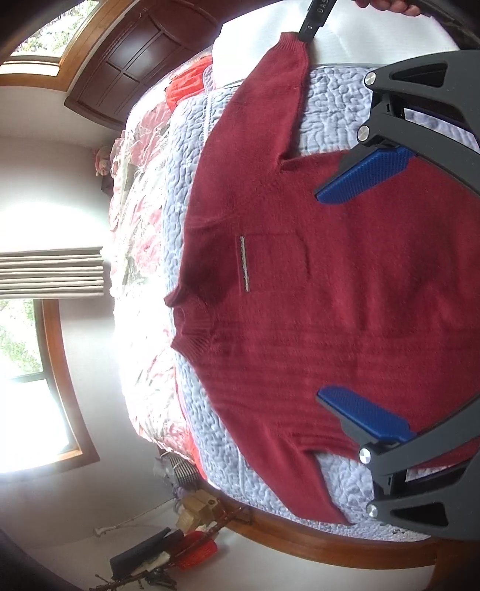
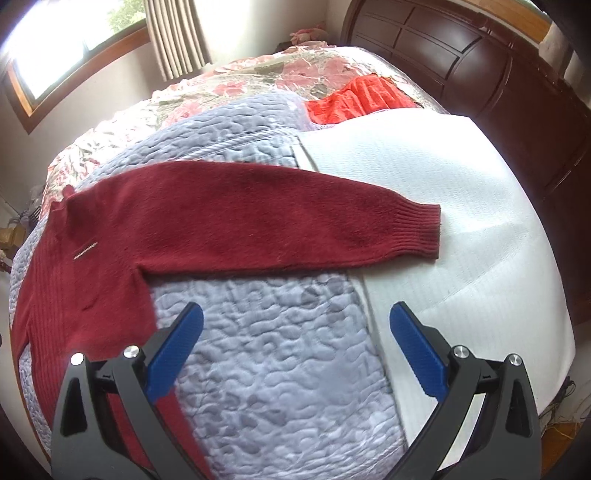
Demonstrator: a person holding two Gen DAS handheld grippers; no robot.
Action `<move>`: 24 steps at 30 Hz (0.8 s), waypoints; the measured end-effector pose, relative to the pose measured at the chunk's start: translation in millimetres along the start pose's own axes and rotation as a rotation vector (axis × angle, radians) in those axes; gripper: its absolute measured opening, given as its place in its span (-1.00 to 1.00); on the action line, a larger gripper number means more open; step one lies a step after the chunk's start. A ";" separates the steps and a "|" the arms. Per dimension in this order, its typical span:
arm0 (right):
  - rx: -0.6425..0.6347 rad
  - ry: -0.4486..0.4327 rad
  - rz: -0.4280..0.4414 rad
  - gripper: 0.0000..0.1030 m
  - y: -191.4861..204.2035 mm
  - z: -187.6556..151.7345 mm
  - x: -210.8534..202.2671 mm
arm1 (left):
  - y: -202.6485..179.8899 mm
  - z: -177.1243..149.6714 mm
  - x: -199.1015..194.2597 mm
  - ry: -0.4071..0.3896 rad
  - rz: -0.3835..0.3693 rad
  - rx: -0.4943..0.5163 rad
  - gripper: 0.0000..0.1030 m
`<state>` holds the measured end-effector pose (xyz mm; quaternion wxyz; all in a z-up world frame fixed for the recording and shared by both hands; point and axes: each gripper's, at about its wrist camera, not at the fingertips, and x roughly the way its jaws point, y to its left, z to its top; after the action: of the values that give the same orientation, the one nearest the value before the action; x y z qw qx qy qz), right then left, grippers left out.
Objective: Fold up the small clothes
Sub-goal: 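Move the right tool to the sweater sleeve cuff and grasp it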
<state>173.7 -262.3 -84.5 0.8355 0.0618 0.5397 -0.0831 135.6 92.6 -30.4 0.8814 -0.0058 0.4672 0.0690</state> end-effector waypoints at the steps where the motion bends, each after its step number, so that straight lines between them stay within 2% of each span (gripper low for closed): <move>1: 0.013 0.013 -0.002 0.95 -14.0 8.0 12.1 | -13.5 5.5 8.7 -0.004 -0.004 -0.004 0.93; 8: 0.084 0.106 0.027 0.95 -91.2 48.7 82.6 | -96.0 36.0 71.3 0.049 -0.029 -0.015 0.93; 12: 0.106 0.146 0.048 0.94 -121.7 60.5 109.7 | -124.2 41.2 88.6 0.079 -0.047 -0.024 0.93; 17: 0.099 0.174 0.101 0.93 -139.0 65.6 129.4 | -148.2 41.5 91.6 0.074 -0.040 0.010 0.93; 22: 0.109 0.174 0.149 0.92 -148.5 69.6 137.6 | -153.6 42.2 88.6 0.068 -0.020 0.026 0.93; 23: 0.103 0.167 0.149 0.85 -149.4 71.3 137.3 | -152.2 42.3 87.7 0.065 -0.014 0.026 0.93; 24: 0.100 0.161 0.146 0.70 -149.6 72.6 136.6 | -150.7 41.8 86.9 0.064 -0.009 0.026 0.93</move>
<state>262.8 -432.6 -181.4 0.7892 0.1488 0.5943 -0.0436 237.3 -43.4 -86.6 0.8664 0.0015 0.4959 0.0586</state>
